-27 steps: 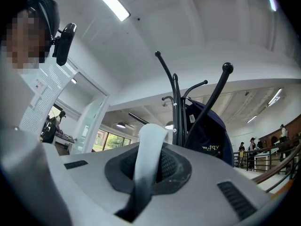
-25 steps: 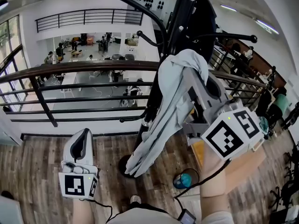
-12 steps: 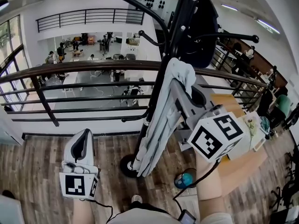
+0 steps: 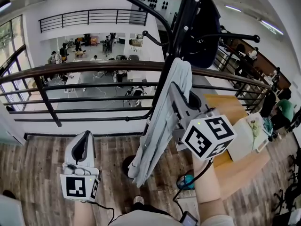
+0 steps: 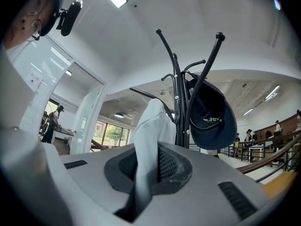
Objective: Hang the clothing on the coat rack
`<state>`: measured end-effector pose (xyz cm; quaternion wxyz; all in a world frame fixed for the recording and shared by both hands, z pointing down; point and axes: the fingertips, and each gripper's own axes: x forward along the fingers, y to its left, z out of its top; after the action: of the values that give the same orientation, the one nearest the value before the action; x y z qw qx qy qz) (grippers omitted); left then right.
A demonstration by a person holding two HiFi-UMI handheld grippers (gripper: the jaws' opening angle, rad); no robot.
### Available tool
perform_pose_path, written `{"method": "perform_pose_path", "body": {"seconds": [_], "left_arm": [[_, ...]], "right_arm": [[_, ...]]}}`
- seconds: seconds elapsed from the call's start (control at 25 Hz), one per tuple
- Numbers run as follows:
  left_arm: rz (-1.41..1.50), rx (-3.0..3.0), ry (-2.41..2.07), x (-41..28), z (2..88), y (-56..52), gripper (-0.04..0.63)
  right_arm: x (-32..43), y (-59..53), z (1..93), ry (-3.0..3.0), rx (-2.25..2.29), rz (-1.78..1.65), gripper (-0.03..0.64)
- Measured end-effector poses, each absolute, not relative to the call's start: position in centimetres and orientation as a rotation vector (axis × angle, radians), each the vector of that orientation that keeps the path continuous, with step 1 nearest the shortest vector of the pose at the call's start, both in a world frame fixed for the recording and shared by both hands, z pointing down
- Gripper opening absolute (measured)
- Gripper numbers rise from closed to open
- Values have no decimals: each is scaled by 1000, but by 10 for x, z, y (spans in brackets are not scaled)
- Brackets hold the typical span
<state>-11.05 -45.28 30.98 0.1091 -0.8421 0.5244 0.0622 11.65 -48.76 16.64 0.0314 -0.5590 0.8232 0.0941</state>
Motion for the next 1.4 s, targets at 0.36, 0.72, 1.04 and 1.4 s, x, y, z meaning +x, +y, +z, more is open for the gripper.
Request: {"method": "perform_pose_path", "body": {"seconds": [0.36,0.72,1.04,1.4], "left_arm": [[187,-2487,1531,-112,315,-436,9],[184,-2497,1503,-119,311,-411,9],[186,-2514,1482,-122,310,-387,9],[184,-2524,1452,-125,308,-358,9]], "right_arm": [[119,-463,176,2483,-1732,302,84],[116,-426,192,2468,-1749,265,88],[121,-393,213,2427,-1816,247,27],[122,-353,238,2400,-1911,286,0]]}}
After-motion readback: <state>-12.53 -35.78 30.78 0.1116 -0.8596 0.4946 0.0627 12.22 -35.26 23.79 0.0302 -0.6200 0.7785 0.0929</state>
